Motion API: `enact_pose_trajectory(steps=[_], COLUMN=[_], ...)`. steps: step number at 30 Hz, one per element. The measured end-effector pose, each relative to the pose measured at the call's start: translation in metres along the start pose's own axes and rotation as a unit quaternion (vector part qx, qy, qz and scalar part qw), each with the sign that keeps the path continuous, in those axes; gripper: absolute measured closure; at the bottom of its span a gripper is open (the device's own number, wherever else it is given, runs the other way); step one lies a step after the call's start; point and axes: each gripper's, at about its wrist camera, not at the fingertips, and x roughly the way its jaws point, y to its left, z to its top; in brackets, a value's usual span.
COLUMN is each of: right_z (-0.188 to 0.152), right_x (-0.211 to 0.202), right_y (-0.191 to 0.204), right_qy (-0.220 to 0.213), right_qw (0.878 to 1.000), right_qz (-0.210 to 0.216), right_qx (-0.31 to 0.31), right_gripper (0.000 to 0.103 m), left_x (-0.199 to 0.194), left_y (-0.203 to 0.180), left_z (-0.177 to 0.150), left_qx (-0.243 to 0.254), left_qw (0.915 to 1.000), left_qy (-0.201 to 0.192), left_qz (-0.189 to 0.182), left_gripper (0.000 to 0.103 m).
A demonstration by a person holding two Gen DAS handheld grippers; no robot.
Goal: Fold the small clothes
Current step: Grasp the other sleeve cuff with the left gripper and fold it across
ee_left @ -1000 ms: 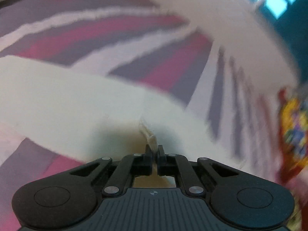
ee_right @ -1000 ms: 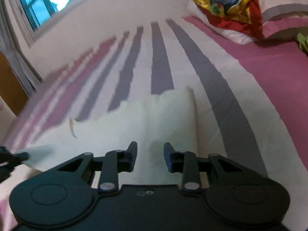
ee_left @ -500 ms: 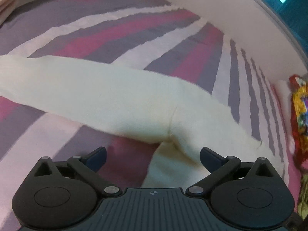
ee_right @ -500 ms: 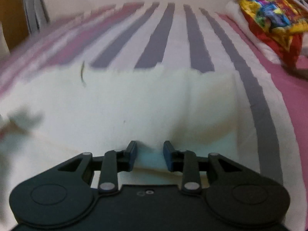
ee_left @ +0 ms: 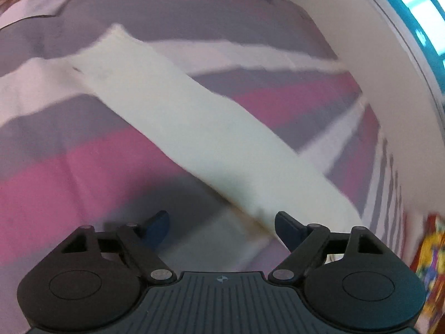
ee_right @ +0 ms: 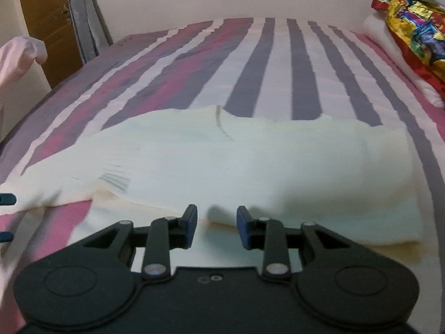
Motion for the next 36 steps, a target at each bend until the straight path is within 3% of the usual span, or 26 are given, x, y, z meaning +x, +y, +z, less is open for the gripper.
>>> enact_pose_trajectory(steps=[6, 12, 16, 17, 18, 19, 20, 21, 23, 26, 31, 33, 36], right_z=[0.002, 0.018, 0.026, 0.025, 0.023, 0.022, 0.02, 0.019, 0.017, 0.017, 0.02, 0.017, 0.014], right_x=[0.012, 0.029, 0.041, 0.041, 0.042, 0.043, 0.044, 0.045, 0.046, 0.045, 0.043, 0.054, 0.059], right_y=[0.033, 0.058, 0.068, 0.069, 0.07, 0.069, 0.067, 0.066, 0.063, 0.061, 0.057, 0.057, 0.06], right_qy=[0.006, 0.005, 0.01, 0.009, 0.008, 0.009, 0.012, 0.014, 0.015, 0.009, -0.013, 0.014, 0.021], right_qw=[1.0, 1.0, 0.999, 0.999, 0.999, 0.999, 0.999, 0.999, 1.0, 1.0, 1.0, 0.999, 0.998], right_qz=[0.003, -0.005, -0.002, -0.003, -0.004, -0.003, -0.002, -0.004, -0.004, -0.004, -0.021, -0.031, -0.035], right_qx=[-0.022, -0.031, -0.031, -0.034, -0.036, -0.036, -0.033, -0.031, -0.025, -0.025, -0.018, -0.025, -0.045], right_gripper=[0.072, 0.072, 0.072, 0.072, 0.072, 0.072, 0.072, 0.072, 0.072, 0.072, 0.071, 0.07, 0.07], left_x=[0.009, 0.019, 0.031, 0.034, 0.035, 0.04, 0.047, 0.05, 0.056, 0.061, 0.051, 0.04, 0.022], left_y=[0.035, 0.044, 0.061, 0.064, 0.068, 0.072, 0.079, 0.085, 0.095, 0.096, 0.076, 0.064, 0.031], left_z=[0.024, 0.041, 0.055, 0.056, 0.057, 0.058, 0.057, 0.058, 0.054, 0.05, 0.051, 0.053, 0.055], left_qx=[-0.063, -0.107, -0.149, -0.156, -0.163, -0.173, -0.191, -0.204, -0.226, -0.234, -0.202, -0.174, -0.106], left_qw=[0.9979, 0.9934, 0.9862, 0.9845, 0.983, 0.981, 0.9774, 0.9745, 0.9685, 0.9653, 0.9729, 0.9776, 0.9851], left_qy=[-0.009, -0.035, -0.059, -0.063, -0.067, -0.066, -0.061, -0.059, -0.061, -0.068, -0.083, -0.093, -0.108], left_qz=[-0.01, -0.021, -0.042, -0.048, -0.051, -0.058, -0.068, -0.072, -0.085, -0.093, -0.076, -0.074, -0.082], left_gripper=[0.02, 0.02, 0.02, 0.034, 0.054, 0.064, 0.082, 0.088, 0.095, 0.096, 0.099, 0.099, 0.1])
